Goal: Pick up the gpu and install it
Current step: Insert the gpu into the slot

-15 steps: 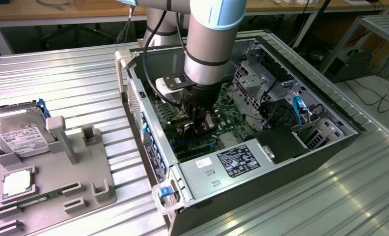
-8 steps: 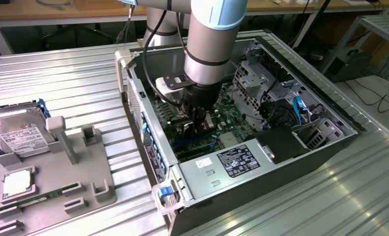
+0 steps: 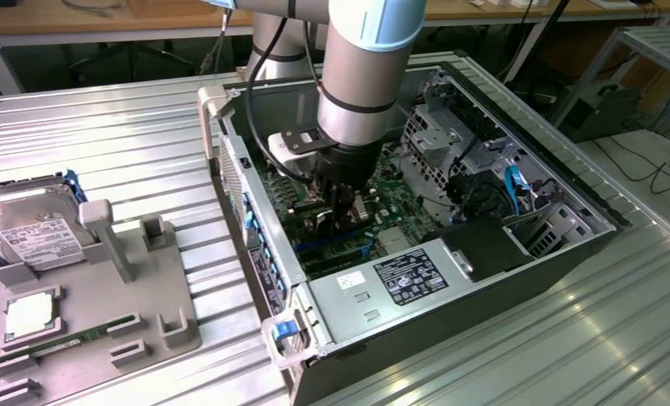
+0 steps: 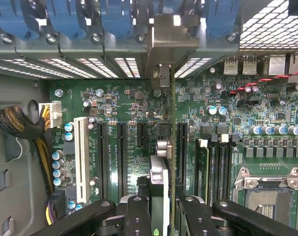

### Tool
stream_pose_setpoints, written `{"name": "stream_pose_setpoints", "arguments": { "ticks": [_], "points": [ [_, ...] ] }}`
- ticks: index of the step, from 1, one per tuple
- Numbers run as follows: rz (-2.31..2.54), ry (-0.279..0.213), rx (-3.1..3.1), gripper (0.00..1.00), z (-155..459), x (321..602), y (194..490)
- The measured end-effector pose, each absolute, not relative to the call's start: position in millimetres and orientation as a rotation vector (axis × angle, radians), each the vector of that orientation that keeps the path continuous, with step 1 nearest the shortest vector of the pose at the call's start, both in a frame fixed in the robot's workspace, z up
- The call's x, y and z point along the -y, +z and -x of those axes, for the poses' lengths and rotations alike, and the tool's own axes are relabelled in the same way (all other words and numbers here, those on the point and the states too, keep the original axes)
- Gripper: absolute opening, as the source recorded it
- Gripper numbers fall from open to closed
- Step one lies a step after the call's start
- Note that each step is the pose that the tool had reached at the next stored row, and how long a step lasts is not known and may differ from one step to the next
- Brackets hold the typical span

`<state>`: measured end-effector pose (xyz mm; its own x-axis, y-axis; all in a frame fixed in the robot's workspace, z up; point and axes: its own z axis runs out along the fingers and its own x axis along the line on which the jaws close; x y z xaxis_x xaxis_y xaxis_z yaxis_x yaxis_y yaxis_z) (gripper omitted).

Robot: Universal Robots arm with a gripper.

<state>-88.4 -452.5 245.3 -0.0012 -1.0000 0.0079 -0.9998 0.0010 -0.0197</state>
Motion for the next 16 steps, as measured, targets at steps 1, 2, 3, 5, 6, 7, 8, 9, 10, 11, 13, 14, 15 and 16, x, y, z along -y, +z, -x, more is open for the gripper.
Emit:
{"name": "stream_pose_setpoints", "arguments": {
  "ticks": [1, 2, 3, 5, 6, 7, 8, 9, 10, 11, 13, 14, 15, 16],
  "points": [
    [2.214, -0.030, -2.217, 0.28, 88.4, 452.5, 245.2],
    [2.214, -0.030, -2.217, 0.28, 88.4, 452.5, 245.1],
    [2.214, -0.030, -2.217, 0.28, 88.4, 452.5, 244.9],
    [2.214, -0.029, -2.216, 0.28, 88.4, 452.4, 244.2],
    [2.214, -0.029, -2.217, 0.28, 88.4, 452.4, 243.7],
    [2.214, -0.029, -2.217, 0.28, 88.4, 452.4, 243.2],
    [2.215, -0.029, -2.217, 0.28, 88.4, 452.4, 242.6],
    [2.215, -0.028, -2.217, 0.28, 88.4, 452.5, 242.2],
    [2.215, -0.028, -2.217, 0.28, 88.4, 452.5, 241.5],
    [2.215, -0.028, -2.217, 0.28, 88.4, 452.5, 241.2],
    [2.215, -0.028, -2.217, 0.28, 88.4, 452.5, 240.8],
    [2.215, -0.028, -2.217, 0.28, 88.4, 452.5, 240.5],
    [2.215, -0.028, -2.217, 0.28, 88.4, 452.5, 240.2],
    [2.215, -0.028, -2.217, 0.28, 88.4, 452.5, 240.0]
  ]
}}
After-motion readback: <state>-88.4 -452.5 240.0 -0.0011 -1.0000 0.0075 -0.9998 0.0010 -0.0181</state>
